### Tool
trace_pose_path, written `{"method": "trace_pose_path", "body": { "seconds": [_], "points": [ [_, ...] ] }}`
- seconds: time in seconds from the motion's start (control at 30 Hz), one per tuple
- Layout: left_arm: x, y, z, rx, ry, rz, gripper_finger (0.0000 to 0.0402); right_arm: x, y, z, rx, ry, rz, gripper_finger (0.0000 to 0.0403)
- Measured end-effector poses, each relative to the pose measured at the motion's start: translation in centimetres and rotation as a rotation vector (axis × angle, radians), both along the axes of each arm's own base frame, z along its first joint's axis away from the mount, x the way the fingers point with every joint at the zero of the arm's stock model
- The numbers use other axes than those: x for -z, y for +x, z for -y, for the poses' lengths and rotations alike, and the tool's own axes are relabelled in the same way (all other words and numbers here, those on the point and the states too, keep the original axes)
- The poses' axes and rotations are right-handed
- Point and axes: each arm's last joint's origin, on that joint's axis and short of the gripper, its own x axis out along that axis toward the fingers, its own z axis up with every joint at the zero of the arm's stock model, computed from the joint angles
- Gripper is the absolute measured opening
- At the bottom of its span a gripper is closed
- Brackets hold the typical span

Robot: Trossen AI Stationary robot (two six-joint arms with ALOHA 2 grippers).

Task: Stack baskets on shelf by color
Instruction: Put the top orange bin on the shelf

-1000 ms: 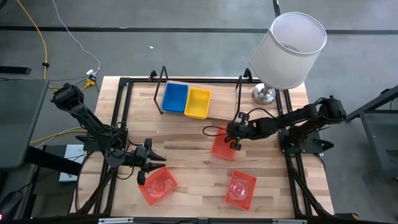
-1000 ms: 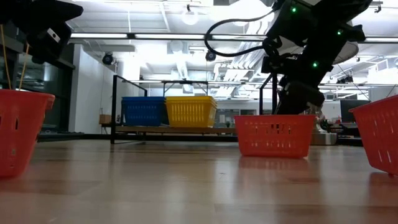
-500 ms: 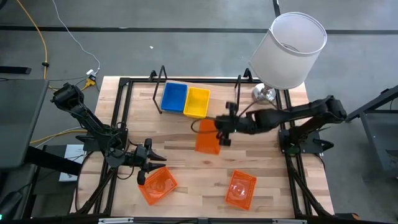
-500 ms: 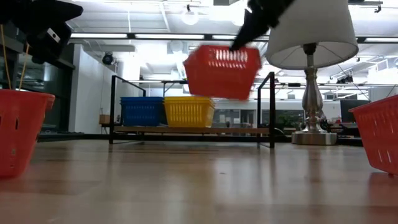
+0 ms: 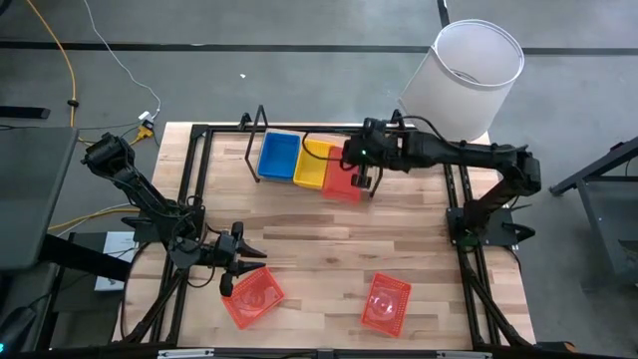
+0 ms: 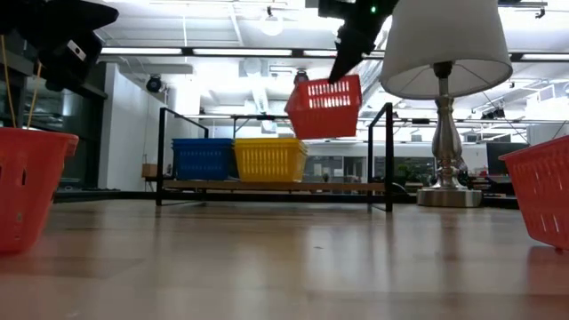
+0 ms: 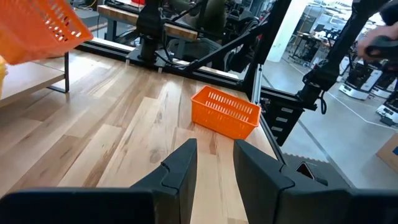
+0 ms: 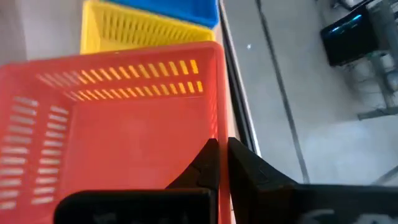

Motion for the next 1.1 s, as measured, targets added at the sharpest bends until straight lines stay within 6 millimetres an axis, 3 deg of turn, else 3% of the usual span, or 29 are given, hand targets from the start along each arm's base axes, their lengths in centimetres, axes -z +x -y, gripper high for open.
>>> {"method": "trace_pose_path", "body": {
  "seconds": [0.27,0.63,1.1],
  "points": [
    [0.0,0.0,0.0,0.000,0.000,0.000,0.0097,2.1,-0.2,3.4,0.049,0.072,-0.116,0.0000],
    [0.0,0.0,0.0,0.001,0.001,-0.001,0.0097,4.3,1.3,6.3,0.102,0.100,-0.092,0.0000],
    [0.0,0.0,0.0,0.003,0.001,-0.002,0.0097,4.8,1.0,7.5,0.205,0.098,-0.085,0.0017]
  ]
}}
